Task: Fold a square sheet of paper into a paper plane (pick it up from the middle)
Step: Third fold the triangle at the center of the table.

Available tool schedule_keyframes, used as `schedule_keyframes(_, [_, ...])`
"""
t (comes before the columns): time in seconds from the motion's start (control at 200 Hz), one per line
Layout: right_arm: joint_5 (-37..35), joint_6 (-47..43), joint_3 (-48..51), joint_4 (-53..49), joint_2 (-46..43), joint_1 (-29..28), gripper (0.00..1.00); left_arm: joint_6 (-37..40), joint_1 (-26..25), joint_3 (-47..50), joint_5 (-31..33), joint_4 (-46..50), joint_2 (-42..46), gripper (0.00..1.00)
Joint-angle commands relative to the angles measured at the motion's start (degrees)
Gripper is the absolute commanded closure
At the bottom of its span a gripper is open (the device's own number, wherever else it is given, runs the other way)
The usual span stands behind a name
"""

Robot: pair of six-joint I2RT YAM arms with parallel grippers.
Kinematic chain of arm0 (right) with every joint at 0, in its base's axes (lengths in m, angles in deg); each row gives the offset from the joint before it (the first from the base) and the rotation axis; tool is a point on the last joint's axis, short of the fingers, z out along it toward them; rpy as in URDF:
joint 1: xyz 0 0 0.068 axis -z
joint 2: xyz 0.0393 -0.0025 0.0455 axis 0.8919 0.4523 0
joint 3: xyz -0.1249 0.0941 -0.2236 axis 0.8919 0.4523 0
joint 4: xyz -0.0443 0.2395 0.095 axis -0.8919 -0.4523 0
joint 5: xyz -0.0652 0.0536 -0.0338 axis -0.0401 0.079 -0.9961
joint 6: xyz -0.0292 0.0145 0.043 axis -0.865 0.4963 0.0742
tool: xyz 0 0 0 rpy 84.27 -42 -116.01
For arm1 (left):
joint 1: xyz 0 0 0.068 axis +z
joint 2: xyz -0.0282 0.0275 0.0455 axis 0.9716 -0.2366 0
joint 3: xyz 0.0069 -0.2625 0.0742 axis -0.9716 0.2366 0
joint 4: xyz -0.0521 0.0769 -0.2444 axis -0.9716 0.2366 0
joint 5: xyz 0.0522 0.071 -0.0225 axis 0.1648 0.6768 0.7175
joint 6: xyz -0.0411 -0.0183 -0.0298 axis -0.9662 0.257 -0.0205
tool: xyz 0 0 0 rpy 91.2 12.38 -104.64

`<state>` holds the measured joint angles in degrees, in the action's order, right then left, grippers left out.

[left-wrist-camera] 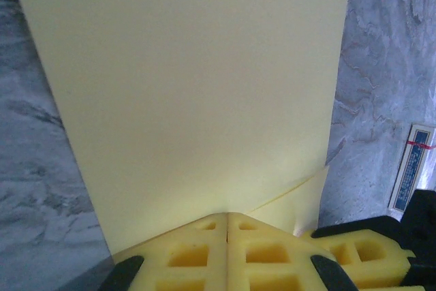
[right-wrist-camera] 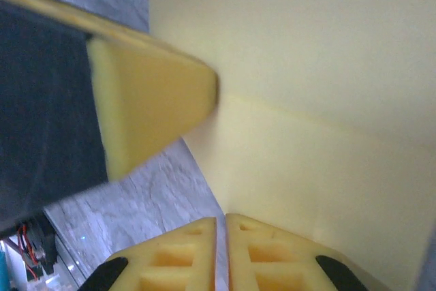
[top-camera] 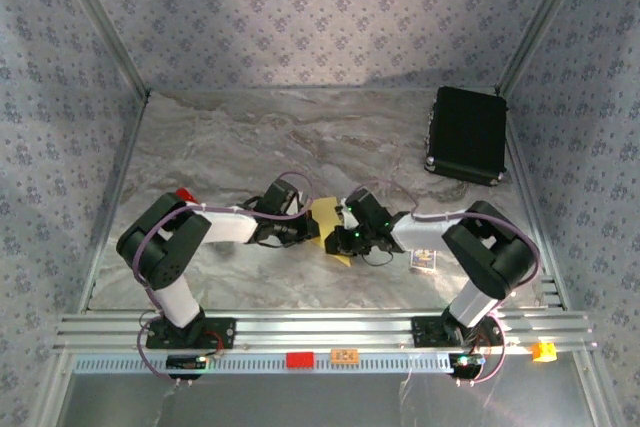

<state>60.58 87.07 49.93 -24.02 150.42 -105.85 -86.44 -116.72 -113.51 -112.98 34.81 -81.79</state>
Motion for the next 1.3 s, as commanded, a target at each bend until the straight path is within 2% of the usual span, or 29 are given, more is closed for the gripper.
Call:
schedule_keyframes(0.0, [-0.6,-0.6,3.5,-3.4,-3.6,0.6,0.85,1.4,0.2,0.3,2.6,5.1,-2.7,0.99])
schedule_keyframes(0.455, [-2.2,2.3,14.5,-3.8,-13.6,3.6,0.84,1.4,0.4,0.0,1.9,5.0,-3.6,0.99])
schedule_keyframes(0.7, [-3.7,2.6,16.0,-5.9,-17.7,4.2,0.84,1.5,0.5,0.1,1.9,5.0,-3.4,0.99])
schedule_keyframes(0.959, [-7.9,1.3,12.9,-9.8,-23.0,5.1,0.83,1.8,0.5,-0.2,0.7,4.1,-1.4,0.98])
schedule_keyframes(1.144, [-8.5,1.0,9.4,-7.8,-20.4,6.2,0.73,1.9,0.4,-0.7,0.9,4.3,3.5,0.93])
schedule_keyframes(1.294, [-6.2,1.4,7.0,-4.1,-16.0,6.6,0.65,2.8,0.4,-1.3,3.1,6.5,7.8,0.82])
